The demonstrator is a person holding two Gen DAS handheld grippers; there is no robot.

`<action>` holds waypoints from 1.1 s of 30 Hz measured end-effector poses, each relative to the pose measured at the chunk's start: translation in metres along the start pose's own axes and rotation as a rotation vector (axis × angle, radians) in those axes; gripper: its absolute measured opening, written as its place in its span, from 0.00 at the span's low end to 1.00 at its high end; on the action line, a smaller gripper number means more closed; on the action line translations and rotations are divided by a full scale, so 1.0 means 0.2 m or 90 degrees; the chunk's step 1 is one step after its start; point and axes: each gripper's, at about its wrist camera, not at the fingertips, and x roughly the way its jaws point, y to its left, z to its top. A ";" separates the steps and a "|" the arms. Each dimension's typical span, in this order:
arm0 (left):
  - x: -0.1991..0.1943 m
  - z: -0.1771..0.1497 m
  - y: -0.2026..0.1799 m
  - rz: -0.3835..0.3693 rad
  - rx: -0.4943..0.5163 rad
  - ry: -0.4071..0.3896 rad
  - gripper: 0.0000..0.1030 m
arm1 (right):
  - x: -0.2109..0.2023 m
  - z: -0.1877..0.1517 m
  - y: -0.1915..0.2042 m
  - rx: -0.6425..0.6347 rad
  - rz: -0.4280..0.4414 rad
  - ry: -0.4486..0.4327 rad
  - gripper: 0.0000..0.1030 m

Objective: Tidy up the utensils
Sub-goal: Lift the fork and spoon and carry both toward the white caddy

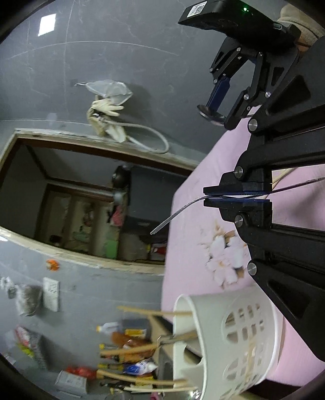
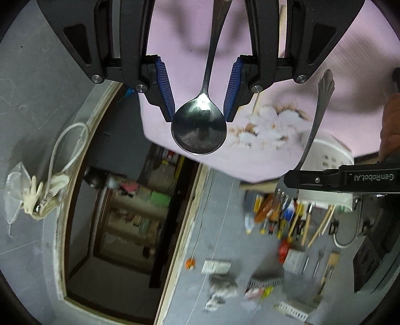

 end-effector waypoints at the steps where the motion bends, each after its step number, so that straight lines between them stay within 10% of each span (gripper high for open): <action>1: -0.01 0.00 0.00 0.002 0.002 -0.006 0.00 | -0.01 0.01 0.00 0.005 -0.001 -0.011 0.37; 8: -0.07 0.02 0.07 0.015 -0.010 -0.024 0.00 | -0.04 0.10 0.03 0.024 0.003 -0.060 0.36; 9: -0.08 0.02 0.08 0.016 -0.012 -0.026 0.00 | -0.04 0.11 0.04 0.025 0.004 -0.065 0.31; 10: -0.10 0.03 0.09 0.019 -0.014 -0.029 0.00 | -0.04 0.11 0.04 0.025 0.002 -0.069 0.00; 18: -0.14 0.02 0.20 0.029 -0.031 -0.019 0.00 | 0.04 0.17 0.09 0.037 0.039 -0.050 0.01; 23: -0.18 0.00 0.25 0.026 -0.051 -0.015 0.00 | 0.23 0.14 0.10 0.042 0.109 0.077 0.12; 25: -0.20 0.00 0.26 0.028 -0.051 -0.019 0.00 | 0.31 0.14 0.10 0.041 0.145 0.116 0.50; 33: -0.25 -0.04 0.36 0.036 -0.086 -0.035 0.00 | 0.59 0.25 0.11 0.029 0.275 0.204 0.52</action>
